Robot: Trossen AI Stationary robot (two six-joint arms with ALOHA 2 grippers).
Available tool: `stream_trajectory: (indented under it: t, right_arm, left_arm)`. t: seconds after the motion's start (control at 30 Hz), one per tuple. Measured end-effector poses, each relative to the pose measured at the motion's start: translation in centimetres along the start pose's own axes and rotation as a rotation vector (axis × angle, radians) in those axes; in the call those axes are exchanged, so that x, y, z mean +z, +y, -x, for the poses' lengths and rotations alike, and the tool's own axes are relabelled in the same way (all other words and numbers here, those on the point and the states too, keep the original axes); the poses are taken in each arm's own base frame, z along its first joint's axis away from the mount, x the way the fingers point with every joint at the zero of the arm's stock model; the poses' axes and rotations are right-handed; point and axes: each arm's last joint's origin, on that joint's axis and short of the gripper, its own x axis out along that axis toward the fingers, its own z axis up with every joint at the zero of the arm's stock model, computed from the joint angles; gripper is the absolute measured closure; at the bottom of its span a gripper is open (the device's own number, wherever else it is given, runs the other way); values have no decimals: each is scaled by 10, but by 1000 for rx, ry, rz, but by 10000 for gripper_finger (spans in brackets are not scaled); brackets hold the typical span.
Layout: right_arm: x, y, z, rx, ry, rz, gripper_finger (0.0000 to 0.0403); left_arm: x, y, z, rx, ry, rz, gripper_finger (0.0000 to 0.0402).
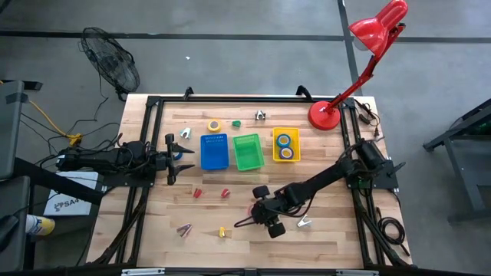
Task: Pick and place Stapler, Stapler remover, tape
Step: Put the pink tape into the yellow bin
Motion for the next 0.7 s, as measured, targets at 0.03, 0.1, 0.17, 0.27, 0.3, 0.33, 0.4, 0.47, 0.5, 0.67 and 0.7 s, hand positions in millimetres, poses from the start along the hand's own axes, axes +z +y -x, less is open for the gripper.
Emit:
stream_trajectory:
  t: [0.03, 0.1, 0.17, 0.27, 0.3, 0.33, 0.4, 0.47, 0.5, 0.67, 0.7]
  right_arm:
    - [0, 0, 0, -3, 1, 3, 286]
    - [0, 0, 0, -10, 4, 6, 286]
    - [-1, 0, 0, -9, 6, 6, 288]
    - [-1, 0, 0, -8, 7, 6, 300]
    - [-1, 0, 0, -9, 9, 6, 306]
    - [-1, 0, -1, -8, 9, 4, 314]
    - [-1, 0, -1, -3, 11, 4, 329]
    - [-2, 0, -1, 1, 15, 5, 344]
    - [-2, 0, -1, 1, 16, 3, 351]
    - [-2, 0, 0, 0, 18, -40, 370]
    - [-1, 0, 0, 0, 19, -55, 370]
  left_arm:
    - [0, 0, 0, 0, 0, 0, 175]
    - [0, 0, 0, 0, 0, 0, 175]
    - [0, 0, 0, 0, 0, 0, 175]
    - [0, 0, 0, 0, 0, 0, 175]
    - [0, 0, 0, 0, 0, 0, 175]
    - [0, 0, 0, 0, 0, 0, 175]
    - [0, 0, 0, 0, 0, 0, 175]
    - [0, 0, 0, 0, 0, 0, 175]
    - [0, 0, 0, 0, 0, 0, 175]
    - [0, 0, 0, 0, 0, 0, 175]
    - [0, 0, 0, 0, 0, 0, 175]
